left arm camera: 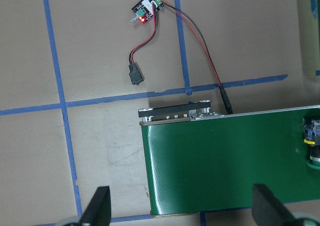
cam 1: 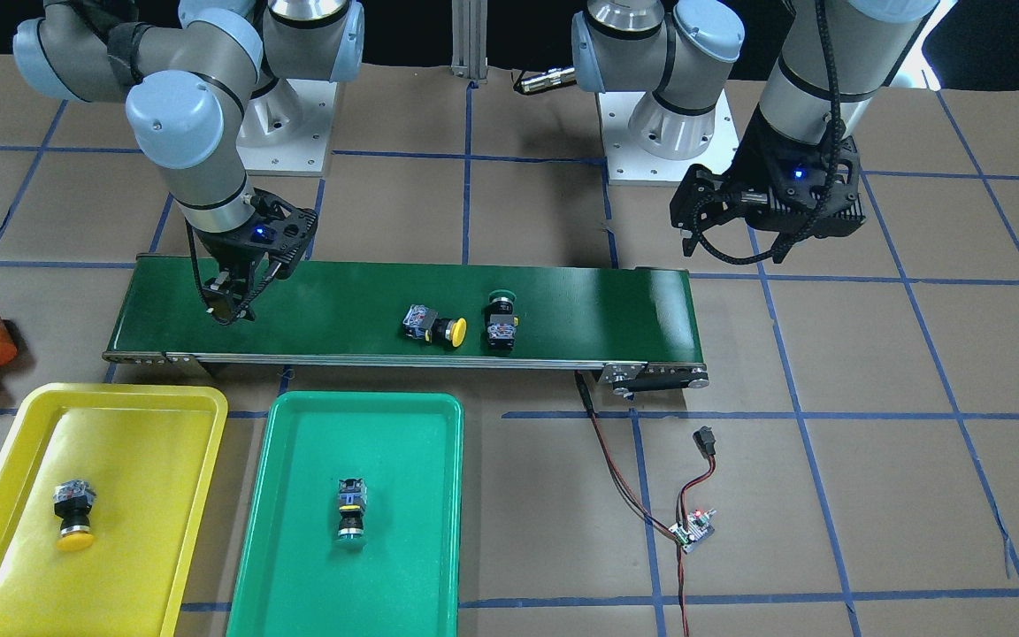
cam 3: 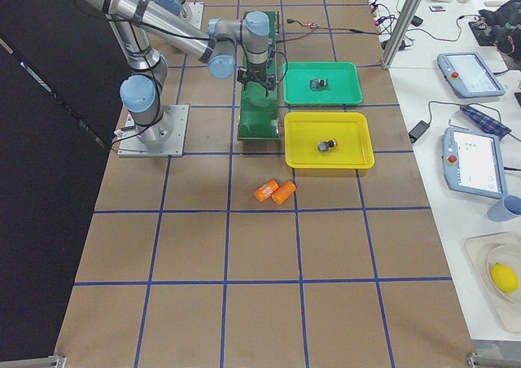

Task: Sort buttons by color to trays
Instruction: 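Grasp the yellow-capped button on the belt with the right gripper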

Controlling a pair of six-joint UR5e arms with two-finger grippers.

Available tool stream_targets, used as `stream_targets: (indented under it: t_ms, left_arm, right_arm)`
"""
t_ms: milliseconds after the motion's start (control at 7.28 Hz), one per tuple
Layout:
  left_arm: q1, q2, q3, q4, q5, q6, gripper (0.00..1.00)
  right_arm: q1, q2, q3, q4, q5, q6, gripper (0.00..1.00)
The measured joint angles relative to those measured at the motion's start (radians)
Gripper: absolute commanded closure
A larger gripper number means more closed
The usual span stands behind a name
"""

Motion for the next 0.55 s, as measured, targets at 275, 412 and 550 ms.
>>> stream_targets:
  t_ms: [275, 412, 550]
  left_arm:
    - [0.0, -0.017, 0.093, -0.11, 0.0, -0.018, 0.0]
    - [-0.007, -0.024, 0.113, -0.145, -0.001, -0.02, 0.0]
    - [-0.017, -0.029, 0.116, -0.152, -0.002, -0.021, 0.0]
  right_arm:
    - [0.01, 0.037, -0.005, 0.0, 0.003, -0.037, 0.0]
    - [0.025, 0.056, -0.018, -0.003, 0.02, -0.046, 0.0]
    - [0.047, 0.082, -0.043, -0.005, 0.039, -0.054, 0.0]
